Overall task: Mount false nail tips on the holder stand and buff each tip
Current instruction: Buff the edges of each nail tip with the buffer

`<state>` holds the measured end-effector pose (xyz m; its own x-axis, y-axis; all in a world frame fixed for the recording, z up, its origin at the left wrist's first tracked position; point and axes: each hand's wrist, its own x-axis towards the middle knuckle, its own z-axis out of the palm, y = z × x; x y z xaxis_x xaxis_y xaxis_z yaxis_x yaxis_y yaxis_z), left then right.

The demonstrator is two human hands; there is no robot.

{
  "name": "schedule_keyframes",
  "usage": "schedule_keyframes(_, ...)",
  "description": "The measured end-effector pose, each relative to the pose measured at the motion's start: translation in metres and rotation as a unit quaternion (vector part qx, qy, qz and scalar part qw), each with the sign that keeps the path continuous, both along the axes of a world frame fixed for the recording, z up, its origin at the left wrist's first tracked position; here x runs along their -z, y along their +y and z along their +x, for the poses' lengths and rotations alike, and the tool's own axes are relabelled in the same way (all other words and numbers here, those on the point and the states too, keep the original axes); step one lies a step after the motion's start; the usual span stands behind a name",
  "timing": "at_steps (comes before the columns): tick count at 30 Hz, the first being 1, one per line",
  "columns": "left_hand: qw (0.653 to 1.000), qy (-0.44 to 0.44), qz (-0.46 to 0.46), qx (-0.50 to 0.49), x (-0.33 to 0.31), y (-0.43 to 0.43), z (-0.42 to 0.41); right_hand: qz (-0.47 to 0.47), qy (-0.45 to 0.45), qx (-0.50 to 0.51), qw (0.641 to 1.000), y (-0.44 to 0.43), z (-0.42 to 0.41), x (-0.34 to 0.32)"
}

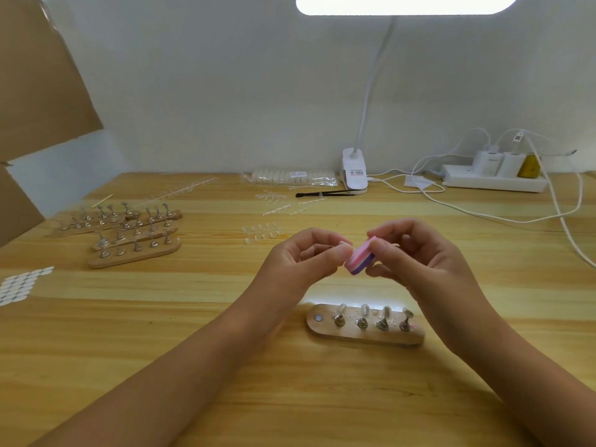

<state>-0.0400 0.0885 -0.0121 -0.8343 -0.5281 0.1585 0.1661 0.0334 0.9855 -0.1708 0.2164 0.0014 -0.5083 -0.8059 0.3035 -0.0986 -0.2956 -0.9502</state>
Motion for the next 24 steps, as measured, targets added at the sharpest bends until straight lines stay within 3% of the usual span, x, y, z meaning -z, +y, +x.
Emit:
schedule_keyframes(10,1.0,0.004,0.013,0.008,0.0001,0.0011,0.001,0.018,0.009,-0.031,0.999,-0.0005,0.0016,0.0019)
schedule_keyframes(13,1.0,0.006,0.014,0.006,-0.0007,0.0011,0.0008,0.004,-0.005,0.006,1.0,-0.0012,-0.0015,0.0011)
schedule_keyframes(17,1.0,0.011,0.014,0.013,-0.0004,0.002,0.0006,0.025,0.011,-0.039,0.999,0.0009,-0.0003,0.0002)
schedule_keyframes(20,1.0,0.012,0.012,0.007,-0.0011,0.0021,0.0004,0.003,-0.002,0.003,1.0,0.0002,-0.0012,0.0006)
schedule_keyframes(24,1.0,0.015,0.012,0.012,-0.0002,0.0017,0.0011,0.018,0.011,-0.04,0.999,-0.0002,0.0016,0.0002)
